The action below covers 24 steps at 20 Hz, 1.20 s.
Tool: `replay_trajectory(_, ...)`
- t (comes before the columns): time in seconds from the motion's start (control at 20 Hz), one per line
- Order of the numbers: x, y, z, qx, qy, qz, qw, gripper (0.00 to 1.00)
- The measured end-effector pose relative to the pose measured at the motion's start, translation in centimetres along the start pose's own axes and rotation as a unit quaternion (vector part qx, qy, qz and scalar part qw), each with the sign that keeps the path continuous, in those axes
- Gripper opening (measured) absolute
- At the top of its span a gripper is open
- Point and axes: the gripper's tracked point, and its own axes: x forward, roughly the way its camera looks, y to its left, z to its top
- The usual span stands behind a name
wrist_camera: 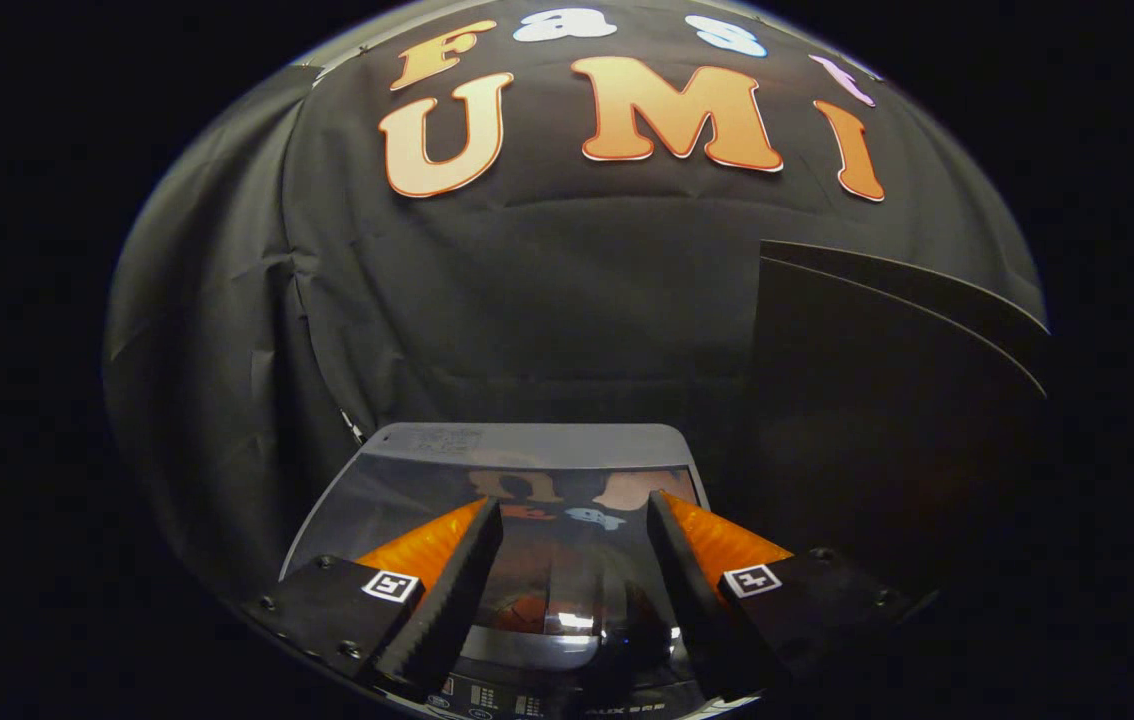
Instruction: Put the clothes into the washing machine and then close the washing machine lid.
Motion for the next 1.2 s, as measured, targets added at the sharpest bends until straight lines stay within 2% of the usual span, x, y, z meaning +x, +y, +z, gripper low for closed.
replay_trajectory(0.55,-2.6,2.0,4.4,-0.023,-0.031,0.022,0.999,0.95)
replay_trajectory(0.8,-7.9,2.0,11.4,-0.033,-0.094,0.021,0.995,0.97)
replay_trajectory(1.0,-14.1,2.1,18.0,-0.021,-0.155,0.036,0.987,0.97)
replay_trajectory(1.2,-18.8,0.9,23.3,-0.02,-0.2,0.032,0.979,0.97)
